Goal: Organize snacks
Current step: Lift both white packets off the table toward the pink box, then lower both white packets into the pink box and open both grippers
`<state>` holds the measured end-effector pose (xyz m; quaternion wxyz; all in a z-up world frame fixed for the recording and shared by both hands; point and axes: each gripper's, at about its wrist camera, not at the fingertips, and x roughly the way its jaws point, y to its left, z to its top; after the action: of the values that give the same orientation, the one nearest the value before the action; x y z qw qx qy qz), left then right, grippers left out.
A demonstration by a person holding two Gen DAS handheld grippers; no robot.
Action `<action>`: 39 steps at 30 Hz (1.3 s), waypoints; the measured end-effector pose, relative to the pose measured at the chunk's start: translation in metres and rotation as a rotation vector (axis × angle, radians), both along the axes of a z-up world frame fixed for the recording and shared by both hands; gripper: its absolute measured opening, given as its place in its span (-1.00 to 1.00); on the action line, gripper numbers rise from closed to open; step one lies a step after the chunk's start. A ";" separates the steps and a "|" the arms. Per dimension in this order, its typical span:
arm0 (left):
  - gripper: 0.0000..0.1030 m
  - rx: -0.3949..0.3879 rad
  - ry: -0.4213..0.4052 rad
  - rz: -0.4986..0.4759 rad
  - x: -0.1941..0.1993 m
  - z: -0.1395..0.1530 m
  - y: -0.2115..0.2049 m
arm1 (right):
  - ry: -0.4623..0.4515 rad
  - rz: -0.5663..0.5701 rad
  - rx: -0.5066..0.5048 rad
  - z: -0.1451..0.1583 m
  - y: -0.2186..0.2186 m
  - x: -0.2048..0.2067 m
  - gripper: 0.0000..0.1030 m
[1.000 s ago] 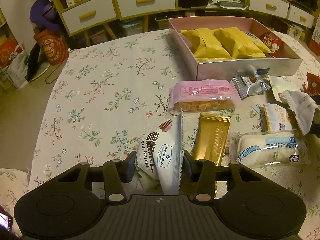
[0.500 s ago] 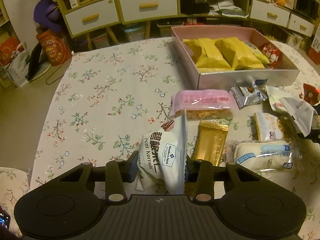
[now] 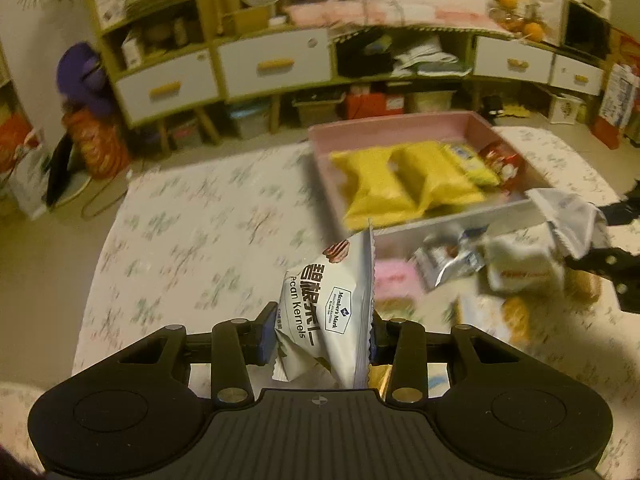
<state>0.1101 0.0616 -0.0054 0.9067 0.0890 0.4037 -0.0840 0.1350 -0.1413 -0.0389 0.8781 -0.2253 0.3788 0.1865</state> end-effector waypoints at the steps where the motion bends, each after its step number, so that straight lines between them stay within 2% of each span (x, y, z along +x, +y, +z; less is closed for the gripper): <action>1: -0.26 -0.001 -0.007 -0.011 0.004 0.002 -0.005 | -0.005 -0.006 -0.002 0.001 -0.002 0.004 -0.34; 11: -0.25 -0.068 -0.039 -0.093 0.056 0.013 -0.051 | -0.035 -0.036 -0.009 0.005 -0.014 0.051 -0.38; 15: -0.25 -0.047 -0.040 -0.122 0.077 0.008 -0.071 | -0.047 -0.044 -0.005 0.006 -0.018 0.064 -0.38; 20: -0.25 -0.029 -0.001 -0.143 0.098 -0.007 -0.087 | -0.036 -0.022 -0.026 0.001 -0.017 0.074 -0.38; 26: -0.25 0.032 0.017 -0.152 0.110 -0.028 -0.100 | -0.026 -0.004 -0.040 -0.012 -0.011 0.082 -0.38; 33: -0.24 0.087 -0.020 -0.150 0.121 -0.035 -0.104 | -0.023 -0.014 -0.078 -0.027 -0.005 0.089 -0.37; 39: -0.17 0.083 -0.045 -0.149 0.128 -0.034 -0.104 | -0.020 -0.035 -0.090 -0.028 -0.005 0.090 -0.37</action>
<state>0.2377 -0.0427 -0.0397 0.9023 0.1584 0.3785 -0.1323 0.2250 -0.1460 -0.0672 0.8740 -0.2598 0.3818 0.1513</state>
